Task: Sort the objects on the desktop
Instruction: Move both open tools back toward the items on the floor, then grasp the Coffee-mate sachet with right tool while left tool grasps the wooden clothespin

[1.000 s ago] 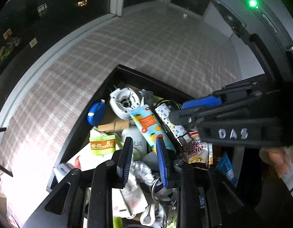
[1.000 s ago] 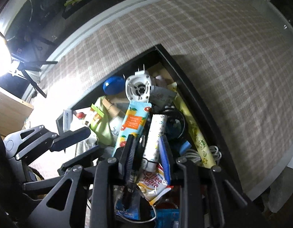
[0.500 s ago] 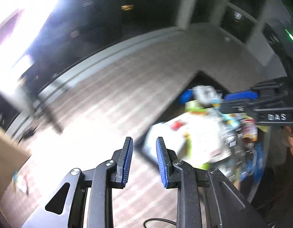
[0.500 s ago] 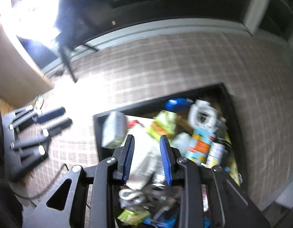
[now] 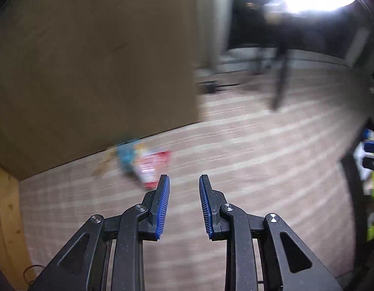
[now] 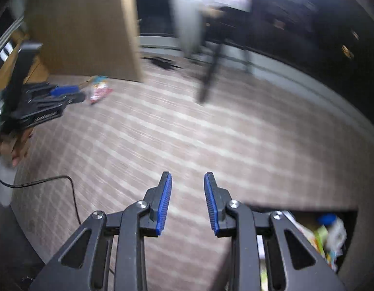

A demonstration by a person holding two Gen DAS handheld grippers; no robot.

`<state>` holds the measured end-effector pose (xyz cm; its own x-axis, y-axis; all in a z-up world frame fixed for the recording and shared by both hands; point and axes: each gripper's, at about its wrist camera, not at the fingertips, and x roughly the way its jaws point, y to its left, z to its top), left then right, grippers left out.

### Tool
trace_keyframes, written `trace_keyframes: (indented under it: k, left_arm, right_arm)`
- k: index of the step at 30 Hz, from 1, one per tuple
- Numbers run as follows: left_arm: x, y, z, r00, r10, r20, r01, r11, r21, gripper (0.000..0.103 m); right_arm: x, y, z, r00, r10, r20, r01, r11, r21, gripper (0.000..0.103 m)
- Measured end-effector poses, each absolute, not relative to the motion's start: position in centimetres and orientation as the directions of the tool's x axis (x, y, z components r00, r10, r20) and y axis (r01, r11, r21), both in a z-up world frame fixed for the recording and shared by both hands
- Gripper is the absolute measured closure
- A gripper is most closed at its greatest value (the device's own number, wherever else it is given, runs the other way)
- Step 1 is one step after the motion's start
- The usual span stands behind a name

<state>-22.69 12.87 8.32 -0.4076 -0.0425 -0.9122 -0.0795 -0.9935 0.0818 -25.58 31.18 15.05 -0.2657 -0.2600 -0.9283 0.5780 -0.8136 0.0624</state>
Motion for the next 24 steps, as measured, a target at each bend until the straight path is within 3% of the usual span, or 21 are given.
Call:
trace_keyframes:
  k: [10, 24]
  left_arm:
    - [-25.0, 2.0, 4.8, -0.376, -0.060, -0.925, -0.003, -0.998, 0.066, 0.079]
    - [-27.1, 0.4, 1.4, -0.365, 0.017, -0.931, -0.062, -0.998, 0.006, 0.072]
  right_arm:
    - [-26.6, 14.3, 12.2, -0.165, -0.328, -0.930, 0.719, -0.686, 0.114, 0.075]
    - [-30.0, 3.1, 5.4, -0.149, -0.269, -0.952, 0.740, -0.669, 0.073, 0.075]
